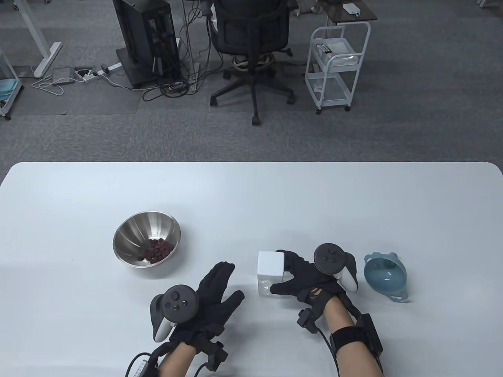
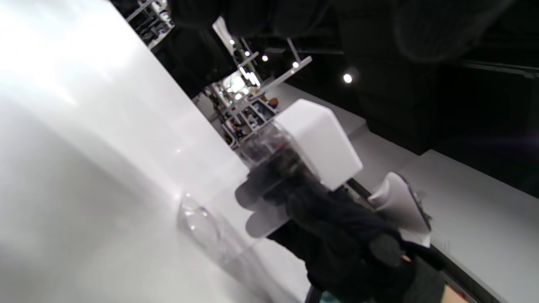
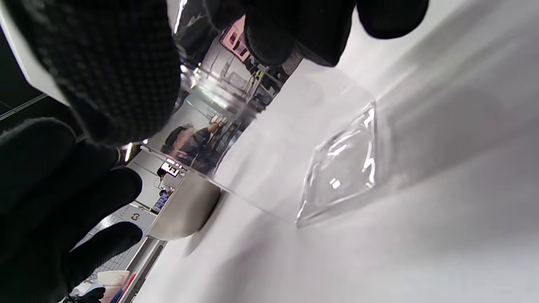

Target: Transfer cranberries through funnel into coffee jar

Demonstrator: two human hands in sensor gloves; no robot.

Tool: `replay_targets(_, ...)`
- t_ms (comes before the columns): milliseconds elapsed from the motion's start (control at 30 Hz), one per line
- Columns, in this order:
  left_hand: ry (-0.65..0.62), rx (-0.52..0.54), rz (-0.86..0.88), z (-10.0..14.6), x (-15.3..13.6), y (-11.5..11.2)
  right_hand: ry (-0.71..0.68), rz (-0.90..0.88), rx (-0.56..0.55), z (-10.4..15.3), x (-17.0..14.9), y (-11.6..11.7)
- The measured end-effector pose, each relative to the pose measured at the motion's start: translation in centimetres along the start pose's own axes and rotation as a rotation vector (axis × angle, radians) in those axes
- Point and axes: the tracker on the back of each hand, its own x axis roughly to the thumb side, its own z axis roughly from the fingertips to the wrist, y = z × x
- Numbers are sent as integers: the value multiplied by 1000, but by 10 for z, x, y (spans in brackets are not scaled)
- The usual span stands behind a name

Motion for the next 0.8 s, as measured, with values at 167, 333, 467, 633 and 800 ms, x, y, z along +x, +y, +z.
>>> replay_targets(167, -74, -7, -65, -3, 22, 1, -28, 37, -23, 18, 17, 0)
replay_targets(333, -150, -3, -116, -6, 49, 3, -73, 63, -27, 43, 41, -3)
replay_targets(467, -189, -22, -112, -9, 68, 2, -97, 62, -22, 59, 51, -2)
replay_targets(633, -239, -56, -109, -13, 83, -7, -130, 22, -14, 76, 53, 7)
replay_targets(800, -251, -131, -126, -21, 86, -22, -150, 6, -2, 84, 51, 17)
